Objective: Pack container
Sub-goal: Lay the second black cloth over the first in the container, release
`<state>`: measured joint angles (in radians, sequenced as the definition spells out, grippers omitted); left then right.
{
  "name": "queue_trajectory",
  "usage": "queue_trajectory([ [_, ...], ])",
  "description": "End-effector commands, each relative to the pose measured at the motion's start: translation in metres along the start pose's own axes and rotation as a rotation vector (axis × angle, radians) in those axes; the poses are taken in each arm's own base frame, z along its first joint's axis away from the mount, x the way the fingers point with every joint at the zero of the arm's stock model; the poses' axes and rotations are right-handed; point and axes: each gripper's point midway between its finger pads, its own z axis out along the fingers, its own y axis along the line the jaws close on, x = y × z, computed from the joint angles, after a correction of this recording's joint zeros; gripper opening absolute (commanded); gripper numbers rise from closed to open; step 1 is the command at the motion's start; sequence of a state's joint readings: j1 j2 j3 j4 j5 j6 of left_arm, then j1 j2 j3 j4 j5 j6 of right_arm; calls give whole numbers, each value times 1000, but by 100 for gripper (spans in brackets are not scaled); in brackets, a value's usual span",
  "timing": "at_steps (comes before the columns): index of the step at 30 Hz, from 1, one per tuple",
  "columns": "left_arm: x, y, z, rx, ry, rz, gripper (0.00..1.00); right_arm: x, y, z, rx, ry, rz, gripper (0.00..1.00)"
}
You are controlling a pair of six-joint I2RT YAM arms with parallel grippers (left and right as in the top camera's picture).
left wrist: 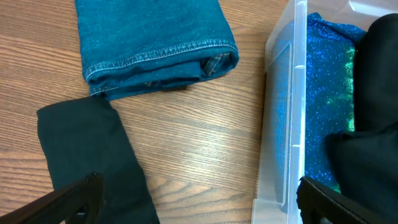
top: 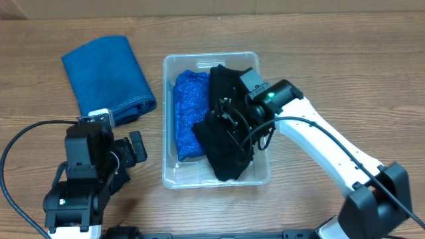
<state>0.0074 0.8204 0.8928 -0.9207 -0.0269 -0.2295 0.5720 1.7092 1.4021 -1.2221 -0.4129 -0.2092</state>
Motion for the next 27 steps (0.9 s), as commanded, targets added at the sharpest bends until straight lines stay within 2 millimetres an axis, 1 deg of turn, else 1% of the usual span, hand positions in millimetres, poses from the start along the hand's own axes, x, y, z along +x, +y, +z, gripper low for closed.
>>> queue_trajectory([
  [1,-10,0,-7,-3,-33,19,100,17,-50,19,237,121,86,4],
  [2,-10,0,-7,-3,-33,19,100,20,-61,20,293,140,106,4],
  [3,-10,0,-7,-3,-33,19,100,21,-65,20,314,145,106,8],
  [4,-10,0,-7,-3,-33,19,100,18,-65,20,315,135,104,13],
  [8,-10,0,-7,-3,-33,19,100,16,-66,18,329,121,140,20],
  [11,-10,0,-7,-3,-33,19,100,9,-71,4,384,91,172,25],
  [13,-10,0,-7,-3,-33,19,100,-4,-62,-13,388,31,149,29],
  [15,-10,0,-7,-3,-33,19,100,-16,-48,-31,389,-38,110,34],
  [17,-10,0,-7,-3,-33,19,100,-24,-30,-49,387,-108,66,34],
  [18,-10,0,-7,-4,-33,19,100,-24,-26,-50,385,-115,54,34],
  [20,-10,0,-7,-4,-34,19,100,-24,-19,-47,380,-111,36,33],
  [23,-10,0,-7,-4,-33,19,100,-25,-4,-40,357,-107,-5,20],
  [24,-10,0,-7,-4,-33,19,100,-25,4,-37,341,-101,-24,16],
  [25,-10,0,-7,-4,-33,19,100,-23,11,-34,334,-92,-38,13],
  [27,-10,1,-7,-4,-34,19,100,-22,18,-26,329,-85,-64,11],
])
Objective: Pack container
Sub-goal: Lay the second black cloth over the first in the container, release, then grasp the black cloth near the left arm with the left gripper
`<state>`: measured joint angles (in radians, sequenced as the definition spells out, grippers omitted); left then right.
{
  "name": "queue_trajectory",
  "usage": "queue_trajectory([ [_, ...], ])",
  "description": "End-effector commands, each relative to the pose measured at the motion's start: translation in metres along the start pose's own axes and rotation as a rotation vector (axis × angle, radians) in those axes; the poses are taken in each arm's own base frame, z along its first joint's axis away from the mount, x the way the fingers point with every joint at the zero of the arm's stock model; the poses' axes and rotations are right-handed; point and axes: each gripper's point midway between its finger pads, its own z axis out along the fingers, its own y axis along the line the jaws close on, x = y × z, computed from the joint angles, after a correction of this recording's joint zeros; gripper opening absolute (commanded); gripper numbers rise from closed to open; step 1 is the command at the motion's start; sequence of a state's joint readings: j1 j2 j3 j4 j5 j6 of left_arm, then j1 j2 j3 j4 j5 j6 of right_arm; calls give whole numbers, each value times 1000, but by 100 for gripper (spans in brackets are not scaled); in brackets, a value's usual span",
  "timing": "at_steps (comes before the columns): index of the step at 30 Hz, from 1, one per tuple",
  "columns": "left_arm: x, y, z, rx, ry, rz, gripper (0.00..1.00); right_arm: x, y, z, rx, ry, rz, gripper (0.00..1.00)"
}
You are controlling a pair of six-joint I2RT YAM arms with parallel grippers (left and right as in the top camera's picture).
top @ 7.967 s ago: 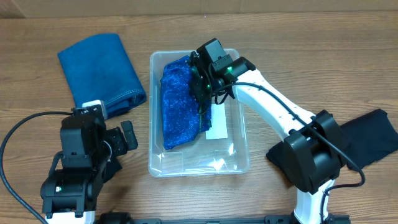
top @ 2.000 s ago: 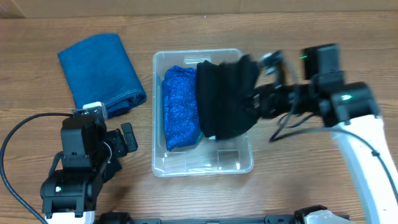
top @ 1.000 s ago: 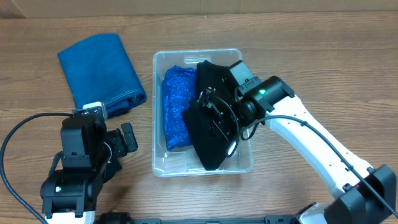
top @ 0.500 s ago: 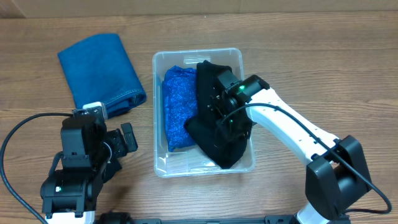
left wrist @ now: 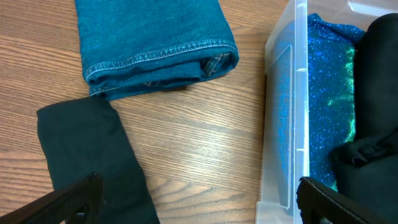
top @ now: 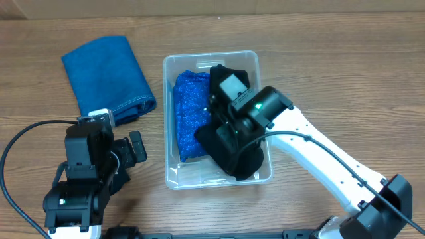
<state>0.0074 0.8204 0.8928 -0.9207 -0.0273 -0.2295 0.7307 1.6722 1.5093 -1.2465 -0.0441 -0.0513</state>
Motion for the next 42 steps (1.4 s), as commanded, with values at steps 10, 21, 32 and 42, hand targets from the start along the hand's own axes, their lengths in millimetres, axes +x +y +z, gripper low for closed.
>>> queue_trajectory([
  [10,-6,1,-7,-6,-18,19,100,-13,-64,113,158,14,97,5],
  [21,2,18,-8,-92,10,-20,100,-68,-82,-173,212,-661,266,58],
  [32,69,145,14,-425,249,-752,100,37,-163,-177,222,-483,636,75],
  [42,121,156,95,-367,524,-720,100,37,-164,-175,223,-474,634,75],
])
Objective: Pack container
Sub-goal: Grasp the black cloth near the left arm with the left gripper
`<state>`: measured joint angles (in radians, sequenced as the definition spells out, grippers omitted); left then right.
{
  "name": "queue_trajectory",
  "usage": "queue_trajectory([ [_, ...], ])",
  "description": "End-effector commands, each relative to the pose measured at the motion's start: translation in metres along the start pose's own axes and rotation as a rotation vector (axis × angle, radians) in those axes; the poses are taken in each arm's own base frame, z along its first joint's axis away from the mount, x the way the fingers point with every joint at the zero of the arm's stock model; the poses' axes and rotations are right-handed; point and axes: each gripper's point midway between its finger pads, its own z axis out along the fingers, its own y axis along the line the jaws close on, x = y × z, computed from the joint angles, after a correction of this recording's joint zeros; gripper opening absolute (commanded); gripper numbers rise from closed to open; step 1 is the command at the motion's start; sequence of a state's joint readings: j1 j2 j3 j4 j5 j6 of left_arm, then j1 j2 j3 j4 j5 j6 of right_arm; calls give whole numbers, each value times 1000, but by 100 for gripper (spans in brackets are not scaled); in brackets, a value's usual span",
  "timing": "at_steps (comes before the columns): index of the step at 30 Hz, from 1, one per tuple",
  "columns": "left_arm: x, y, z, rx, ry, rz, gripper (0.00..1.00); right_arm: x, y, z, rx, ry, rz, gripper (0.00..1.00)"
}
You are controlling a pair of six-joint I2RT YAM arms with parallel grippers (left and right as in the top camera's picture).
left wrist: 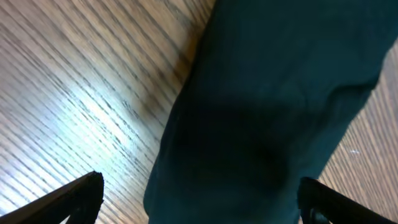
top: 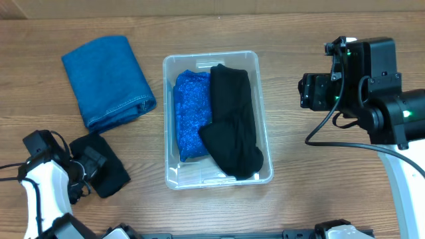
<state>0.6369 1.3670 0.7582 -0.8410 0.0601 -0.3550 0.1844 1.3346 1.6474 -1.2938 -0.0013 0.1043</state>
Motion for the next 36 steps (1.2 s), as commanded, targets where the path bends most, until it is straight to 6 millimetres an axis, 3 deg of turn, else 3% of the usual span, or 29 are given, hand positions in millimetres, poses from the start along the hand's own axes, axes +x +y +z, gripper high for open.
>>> queue_trajectory([
  [1,-1,9,8,-45,11,-20,100,-1,1,-1,-8,-5,2,76],
  [9,-1,7,40,-49,87,-15,98,-1,1,-1,-9,-5,2,75],
  [10,2,1,44,-20,109,-5,93,-1,1,-1,-9,-5,2,75],
  [12,4,-17,48,88,136,50,71,-1,1,-1,-9,-5,2,75],
  [14,6,-25,47,131,146,53,56,-1,1,-1,-8,-5,2,75],
  [18,8,-30,46,167,154,73,6,-1,1,-1,-8,-5,2,75],
  [20,10,-50,38,286,170,102,4,-1,1,-1,-8,-5,2,75],
  [23,12,-89,6,530,157,168,4,-1,1,-1,-8,-5,2,75],
  [26,24,-119,-53,773,127,217,4,-1,1,-1,-8,-5,2,75],
  [31,56,-140,-162,915,-43,403,4,-1,1,-1,-7,-6,2,75],
  [34,89,-173,-229,1020,-108,591,4,-1,1,-1,-7,-6,2,75],
  [36,119,-200,-251,1077,-103,743,4,-1,1,-1,-8,-5,2,75],
])
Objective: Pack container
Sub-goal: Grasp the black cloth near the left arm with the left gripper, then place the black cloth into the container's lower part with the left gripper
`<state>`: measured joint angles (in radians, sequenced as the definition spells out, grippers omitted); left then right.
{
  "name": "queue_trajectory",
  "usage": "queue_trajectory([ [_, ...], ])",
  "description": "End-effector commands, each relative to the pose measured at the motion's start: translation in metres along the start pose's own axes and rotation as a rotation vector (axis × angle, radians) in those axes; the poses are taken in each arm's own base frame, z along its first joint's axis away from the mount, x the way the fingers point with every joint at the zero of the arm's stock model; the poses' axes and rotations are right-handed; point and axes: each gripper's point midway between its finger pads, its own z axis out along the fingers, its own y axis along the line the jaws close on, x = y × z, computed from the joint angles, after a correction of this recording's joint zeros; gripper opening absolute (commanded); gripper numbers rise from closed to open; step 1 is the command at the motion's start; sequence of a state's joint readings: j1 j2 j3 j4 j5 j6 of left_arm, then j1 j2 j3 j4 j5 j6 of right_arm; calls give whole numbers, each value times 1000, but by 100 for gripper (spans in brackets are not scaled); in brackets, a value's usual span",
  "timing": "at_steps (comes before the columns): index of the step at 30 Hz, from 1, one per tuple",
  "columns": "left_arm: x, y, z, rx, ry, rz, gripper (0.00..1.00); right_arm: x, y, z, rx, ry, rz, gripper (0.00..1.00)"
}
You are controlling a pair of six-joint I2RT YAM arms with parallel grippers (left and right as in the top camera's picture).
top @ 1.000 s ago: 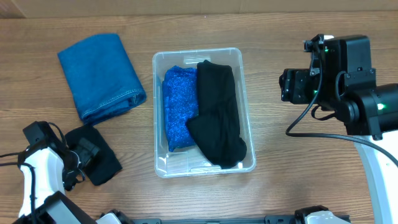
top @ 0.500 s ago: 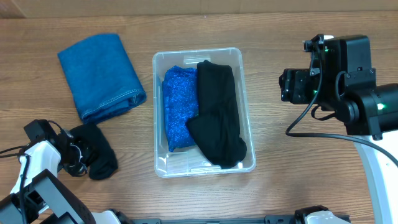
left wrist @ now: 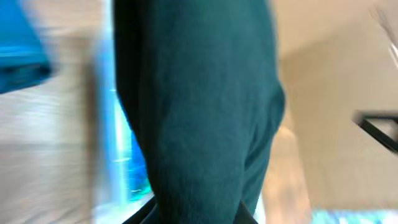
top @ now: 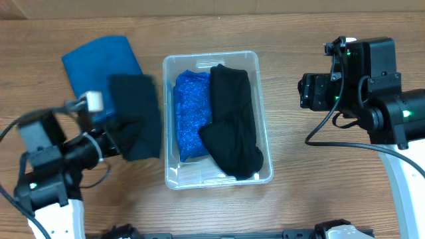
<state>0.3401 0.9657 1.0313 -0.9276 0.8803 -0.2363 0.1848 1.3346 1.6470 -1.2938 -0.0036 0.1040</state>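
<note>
A clear plastic container (top: 167, 174) stands mid-table, holding a sparkly blue garment (top: 189, 113) on the left and a black garment (top: 232, 119) on the right. My left gripper (top: 114, 141) is shut on a dark folded cloth (top: 136, 116), held off the table just left of the container's left wall. In the left wrist view that dark cloth (left wrist: 199, 106) fills the blurred middle, with the left gripper (left wrist: 194, 219) pinching it at the bottom edge. My right gripper (top: 313, 91) is raised far right of the container; how its jaws stand is not readable.
A folded blue denim piece (top: 93, 63) lies at the back left, partly under the hanging cloth. The right arm's white link (top: 405, 179) runs down the right edge. Cables trail at the front left.
The dark cloth lay on the table at the front left with my left gripper down at it. Now it hangs from that gripper beside the container's left wall. The right arm has not moved.
First my right gripper was inside the container on the black garment, then low over its front part, while the left arm sat still above the dark cloth. Later the right arm stood withdrawn to the right, the left at the cloth, which now hangs lifted.
</note>
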Motion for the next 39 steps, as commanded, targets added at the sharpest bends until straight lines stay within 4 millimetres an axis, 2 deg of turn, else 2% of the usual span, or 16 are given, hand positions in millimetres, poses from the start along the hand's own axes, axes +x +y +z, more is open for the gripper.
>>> queue_trajectory([
  [1,10,-55,22,80,67,106,4,-1,1,-1,-5,-5,3,75],
  [4,45,-67,56,48,207,201,4,-1,1,-1,-5,-4,3,75],
  [8,98,-62,108,-17,427,322,4,0,0,-1,-5,-1,3,75],
  [10,134,-45,139,-10,601,468,4,0,0,-1,-5,-1,3,75],
  [12,153,-23,153,-7,716,570,4,0,0,-1,-4,2,3,75],
  [15,174,0,151,94,861,848,4,0,0,-1,-4,2,3,75],
  [18,168,22,148,31,899,1032,4,0,0,-1,-4,2,3,75],
  [25,178,37,141,20,957,1060,4,0,0,-1,-4,2,3,75],
  [26,179,38,140,14,963,1050,60,1,0,-1,-4,2,3,75],
  [27,179,38,140,7,961,1038,100,1,0,-1,-4,3,3,75],
  [29,177,37,142,-18,946,998,100,1,0,-1,-4,5,3,75],
  [32,151,15,148,-58,854,962,100,2,0,-1,-3,8,3,75],
  [35,103,-35,151,-73,673,930,100,4,0,-1,-2,15,3,75],
  [37,93,-73,143,26,619,890,97,4,0,-1,-2,15,3,75],
  [38,100,-91,135,98,634,843,82,4,0,-1,-2,15,3,75],
  [39,109,-96,131,134,662,823,47,4,0,-1,-2,15,3,75],
])
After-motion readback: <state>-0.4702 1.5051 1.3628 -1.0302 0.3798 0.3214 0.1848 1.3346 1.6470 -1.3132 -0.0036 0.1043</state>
